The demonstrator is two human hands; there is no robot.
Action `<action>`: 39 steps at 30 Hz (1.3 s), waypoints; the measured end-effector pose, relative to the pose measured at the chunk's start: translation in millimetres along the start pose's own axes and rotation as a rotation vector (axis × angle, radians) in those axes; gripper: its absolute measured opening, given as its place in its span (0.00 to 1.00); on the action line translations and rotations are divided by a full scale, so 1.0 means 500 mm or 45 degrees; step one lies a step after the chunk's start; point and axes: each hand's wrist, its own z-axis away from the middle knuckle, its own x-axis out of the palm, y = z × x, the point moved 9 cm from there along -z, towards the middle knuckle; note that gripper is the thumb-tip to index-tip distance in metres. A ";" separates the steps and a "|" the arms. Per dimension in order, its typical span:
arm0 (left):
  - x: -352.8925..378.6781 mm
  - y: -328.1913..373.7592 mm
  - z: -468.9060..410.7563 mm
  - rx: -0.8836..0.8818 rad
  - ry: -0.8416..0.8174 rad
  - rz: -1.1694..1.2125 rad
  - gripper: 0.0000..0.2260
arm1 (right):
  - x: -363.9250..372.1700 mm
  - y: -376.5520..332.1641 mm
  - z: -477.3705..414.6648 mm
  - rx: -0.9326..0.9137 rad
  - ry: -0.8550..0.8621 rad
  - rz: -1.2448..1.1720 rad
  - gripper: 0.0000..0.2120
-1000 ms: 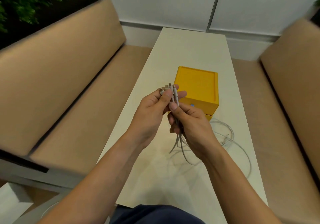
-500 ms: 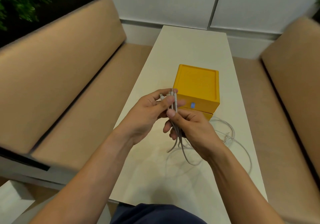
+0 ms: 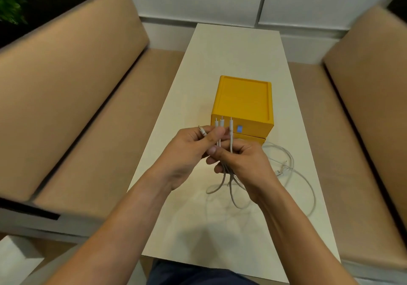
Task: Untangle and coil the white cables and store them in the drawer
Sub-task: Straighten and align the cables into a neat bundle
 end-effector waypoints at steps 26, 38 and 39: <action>-0.075 -0.003 0.035 -0.080 0.092 -0.401 0.13 | 0.039 0.052 0.043 0.062 -0.285 0.431 0.18; -0.071 -0.004 0.064 -0.017 0.162 -0.167 0.19 | 0.027 0.032 0.058 0.009 -0.115 0.251 0.11; -0.072 -0.001 0.066 -0.002 0.184 -0.135 0.21 | 0.031 0.033 0.060 0.034 -0.147 0.226 0.11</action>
